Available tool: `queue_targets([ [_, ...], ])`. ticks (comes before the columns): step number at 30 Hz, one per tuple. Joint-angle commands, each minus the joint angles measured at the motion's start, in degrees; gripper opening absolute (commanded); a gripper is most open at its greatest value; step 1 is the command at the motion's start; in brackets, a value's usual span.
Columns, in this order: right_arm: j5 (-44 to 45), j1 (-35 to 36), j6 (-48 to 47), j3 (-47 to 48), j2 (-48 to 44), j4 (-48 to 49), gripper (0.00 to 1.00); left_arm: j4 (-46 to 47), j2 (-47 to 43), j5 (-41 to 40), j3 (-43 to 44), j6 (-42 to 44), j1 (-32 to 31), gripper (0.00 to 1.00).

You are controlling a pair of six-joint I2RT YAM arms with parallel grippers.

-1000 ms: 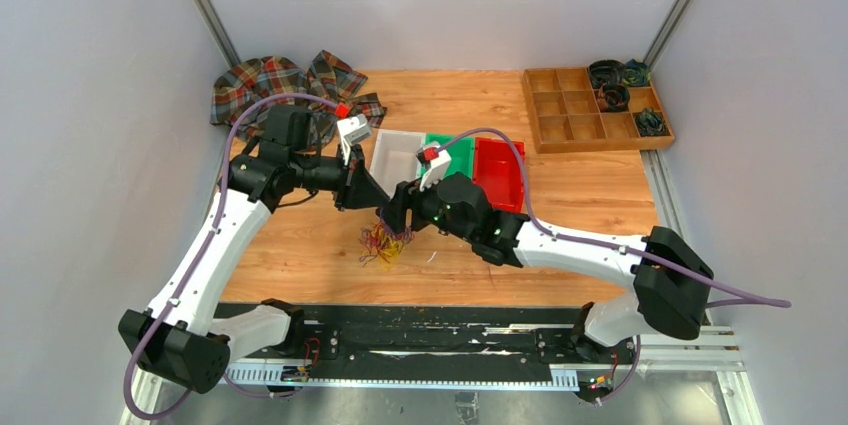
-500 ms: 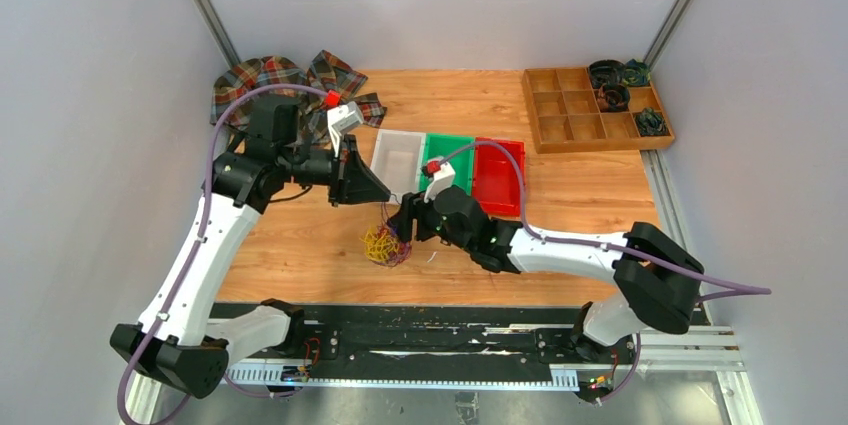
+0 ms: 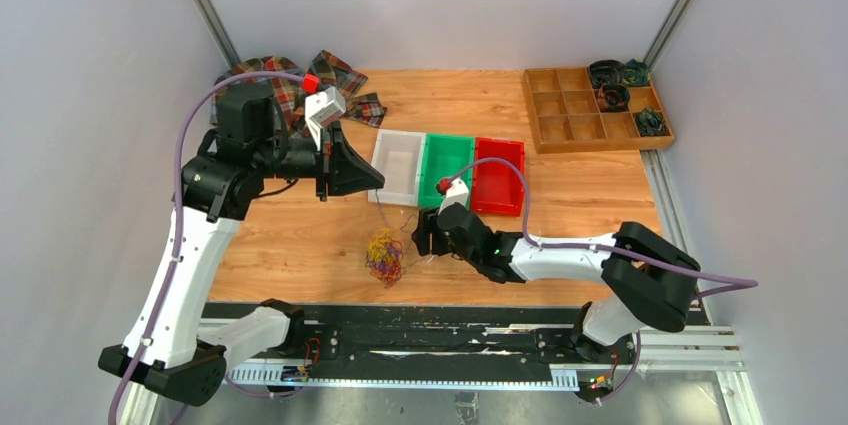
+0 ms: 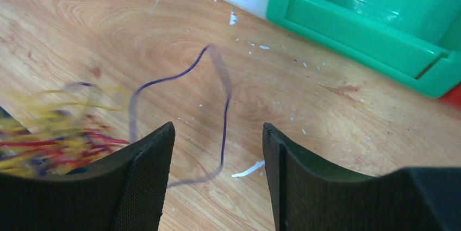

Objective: Untangle the cables

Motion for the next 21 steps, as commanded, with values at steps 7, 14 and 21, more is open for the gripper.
queue_targets([
  [7, 4.3, -0.7, 0.4, 0.5, -5.0, -4.9, 0.29, -4.1, -2.8, -14.1, -5.6, 10.7, -0.6, 0.01],
  [14, 7.5, -1.6, -1.7, -0.6, -12.7, -7.7, 0.1, -4.2, -2.1, -27.5, -4.1, 14.7, -0.6, 0.0],
  [21, 2.0, -1.5, -6.2, 1.9, -15.4, -7.2, 0.44, -4.1, -0.1, -23.3, 7.9, 8.4, -0.6, 0.0],
])
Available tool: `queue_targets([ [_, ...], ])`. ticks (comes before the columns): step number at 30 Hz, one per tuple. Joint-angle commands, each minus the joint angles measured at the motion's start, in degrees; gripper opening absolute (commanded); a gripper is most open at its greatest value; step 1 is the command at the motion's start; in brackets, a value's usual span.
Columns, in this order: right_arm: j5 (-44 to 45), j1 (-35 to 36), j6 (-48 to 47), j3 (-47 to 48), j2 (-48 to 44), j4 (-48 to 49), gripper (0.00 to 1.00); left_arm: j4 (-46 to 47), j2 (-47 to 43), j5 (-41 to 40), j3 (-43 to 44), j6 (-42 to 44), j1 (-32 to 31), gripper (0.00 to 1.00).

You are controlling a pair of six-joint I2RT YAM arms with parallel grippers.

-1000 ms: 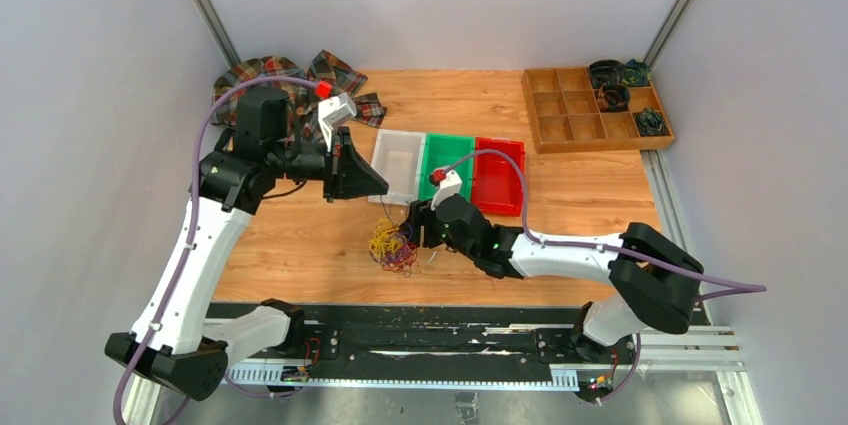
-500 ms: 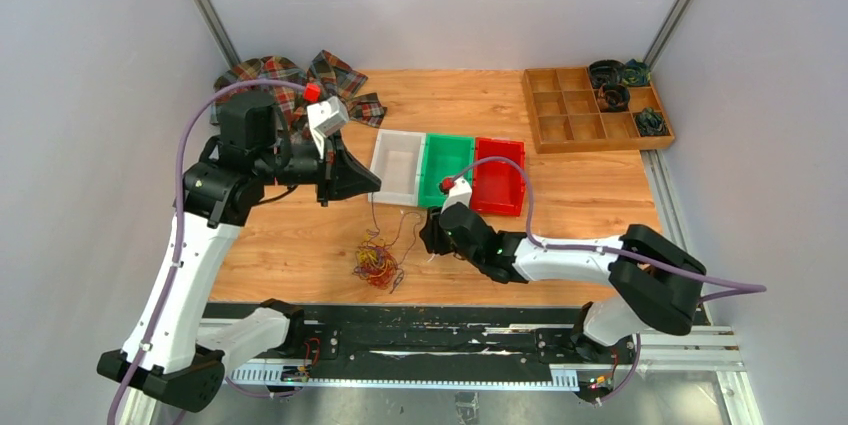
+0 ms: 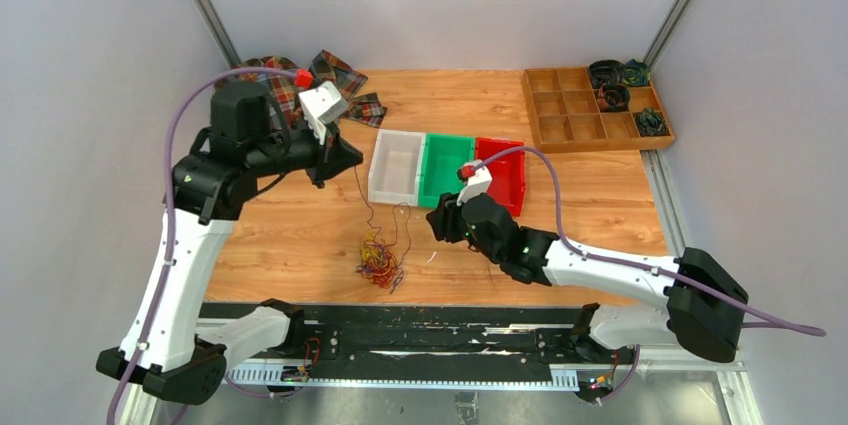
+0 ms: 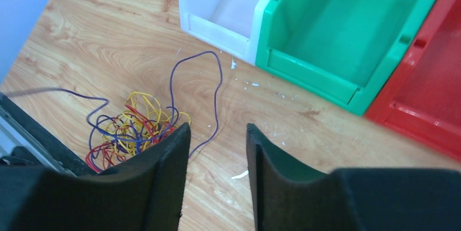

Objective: Untangle the cables

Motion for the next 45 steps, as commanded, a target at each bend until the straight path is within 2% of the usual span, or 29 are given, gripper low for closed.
queue_targets([
  [1, -3.8, -0.4, -3.5, 2.9, -0.8, -0.6, 0.47, 1.0, 0.3, 1.6, 8.2, -3.8, -0.4, 0.0],
  [9, -10.4, 4.4, -8.5, 12.9, 1.1, 2.4, 0.51, 1.2, 2.2, 2.9, 18.6, -8.4, -0.4, 0.0],
  [13, -18.3, 4.8, -9.7, 18.4, 4.9, 2.9, 0.52, 1.2, 3.8, 3.2, 23.6, -9.0, -0.4, 0.0],
  [18, -22.8, 5.1, -9.9, 21.2, 9.9, 2.1, 0.54, 1.2, 6.3, 2.5, 32.0, -8.3, -0.4, 0.0],
  [28, -22.1, 5.4, -8.7, 22.2, 16.1, 4.9, 0.54, 3.1, 11.8, 1.2, 47.6, -10.3, -0.3, 0.0],
  [33, -23.4, 5.4, -8.4, 25.1, 20.1, 5.0, 0.53, 7.9, 11.7, -1.7, 50.2, -11.5, -0.4, 0.0],
  [37, -23.9, 5.5, -7.4, 25.4, 22.8, 6.2, 0.52, 15.5, 8.9, -5.2, 46.6, -13.2, -0.4, 0.0],
  [39, -24.0, 5.5, -7.0, 25.7, 23.7, 6.2, 0.5, 18.6, 7.5, -6.1, 43.9, -13.9, -0.4, 0.0],
  [42, -22.6, 5.5, -7.3, 25.3, 23.5, 6.0, 0.38, 18.6, 6.2, -7.2, 41.4, -13.4, -0.4, 0.01],
  [45, -19.6, 5.5, -8.2, 23.9, 20.8, 6.0, 0.14, 16.2, 3.1, -9.8, 35.0, -11.5, -0.4, 0.01],
])
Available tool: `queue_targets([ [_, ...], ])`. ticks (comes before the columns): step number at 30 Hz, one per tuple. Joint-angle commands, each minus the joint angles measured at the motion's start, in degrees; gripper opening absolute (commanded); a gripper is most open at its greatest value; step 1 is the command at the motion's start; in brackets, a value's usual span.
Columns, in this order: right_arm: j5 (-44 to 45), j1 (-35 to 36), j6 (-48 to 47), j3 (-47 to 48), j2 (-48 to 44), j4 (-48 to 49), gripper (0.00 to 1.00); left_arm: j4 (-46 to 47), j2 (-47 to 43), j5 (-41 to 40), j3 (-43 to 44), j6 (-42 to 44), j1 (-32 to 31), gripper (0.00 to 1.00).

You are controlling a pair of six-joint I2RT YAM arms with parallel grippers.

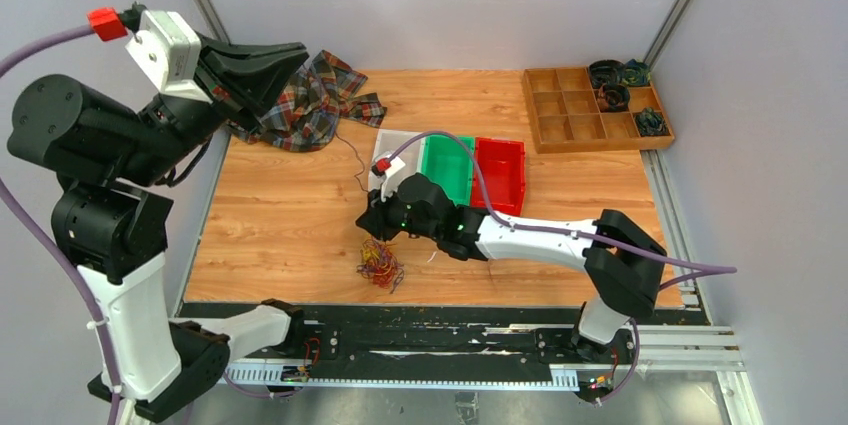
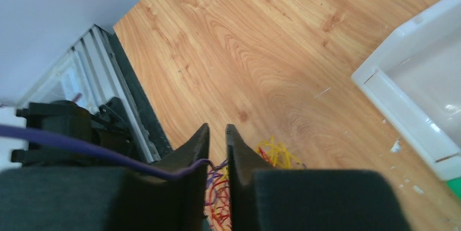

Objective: Untangle the cables

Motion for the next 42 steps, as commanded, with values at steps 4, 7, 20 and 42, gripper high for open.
queue_targets([
  [4, 8.1, 0.6, -1.6, -2.4, -8.3, 1.2, 0.01, 0.1, -11.4, -12.0, -24.3, 5.4, -0.4, 0.01],
  [7, 8.3, -0.4, -1.4, -3.7, -11.3, 0.7, 0.01, 0.2, -17.0, -18.1, -38.7, 7.2, -0.4, 0.02],
  [20, 4.1, -1.0, 1.9, -0.6, -15.9, -0.2, 0.01, -1.3, -25.5, 6.6, -68.3, 6.7, -0.3, 0.58],
  [42, -2.2, -1.0, 6.0, 6.1, -15.1, -0.4, 0.01, 13.9, -26.5, 13.9, -77.8, -3.7, -0.4, 0.31],
])
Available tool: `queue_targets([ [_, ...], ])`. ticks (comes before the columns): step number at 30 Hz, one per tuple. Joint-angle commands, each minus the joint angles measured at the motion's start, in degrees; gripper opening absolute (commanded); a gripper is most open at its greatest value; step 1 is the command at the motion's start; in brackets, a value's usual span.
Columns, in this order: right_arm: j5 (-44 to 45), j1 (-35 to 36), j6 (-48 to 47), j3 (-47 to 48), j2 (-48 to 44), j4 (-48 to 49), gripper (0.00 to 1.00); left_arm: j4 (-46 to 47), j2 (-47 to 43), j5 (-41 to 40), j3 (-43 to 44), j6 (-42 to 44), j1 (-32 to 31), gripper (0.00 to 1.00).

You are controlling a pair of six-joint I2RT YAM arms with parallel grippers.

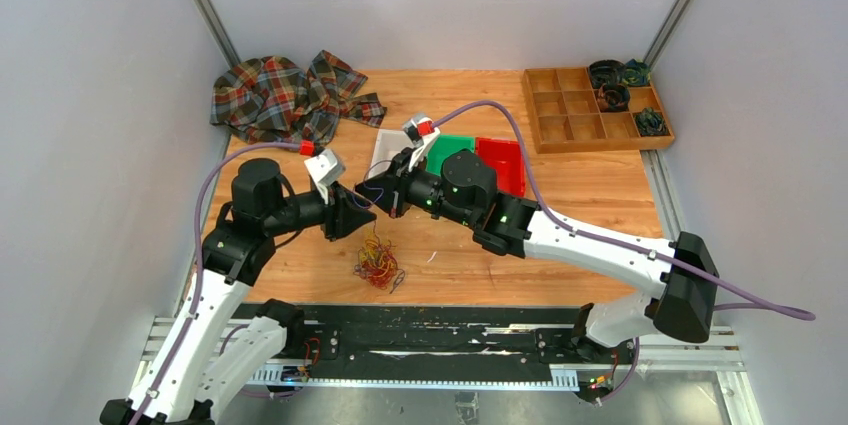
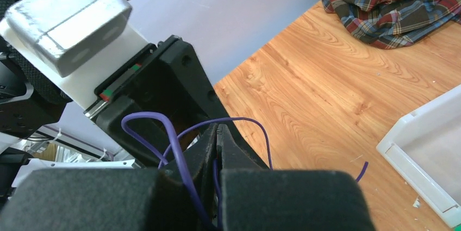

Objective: Untangle the cables

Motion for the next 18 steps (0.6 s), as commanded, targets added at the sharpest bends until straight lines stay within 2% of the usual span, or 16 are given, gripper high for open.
queue_targets([
  [1, -1.6, -0.8, 1.2, 1.9, 0.0, 0.3, 0.01, 5.0, 0.5, 2.2, -0.5, -5.4, -0.3, 0.2],
  [3, -2.1, -0.8, 1.3, 1.1, -0.5, 0.3, 0.04, 6.0, 0.2, 0.2, -0.5, -6.9, -0.3, 0.05],
  [4, -2.4, -0.8, 1.2, 0.5, -0.8, 0.4, 0.11, 6.7, 0.0, -0.8, -0.3, -7.6, -0.3, 0.01],
  [7, -3.1, -0.8, 0.7, -2.2, -2.7, 0.5, 0.42, 8.9, -0.2, -2.8, 0.5, -10.6, -0.3, 0.01],
  [8, -3.2, -0.8, 0.3, -3.6, -3.5, 0.5, 0.48, 9.5, -0.1, -3.2, 0.9, -11.7, -0.2, 0.01],
  [17, 3.2, -1.3, -3.2, -15.5, -13.0, -5.8, 0.63, 10.4, 2.2, -8.6, 10.2, -12.3, -0.3, 0.0],
  [18, 3.4, -1.3, -4.0, -16.3, -13.1, -6.5, 0.68, 10.2, 2.6, -8.2, 11.8, -12.5, -0.2, 0.0],
])
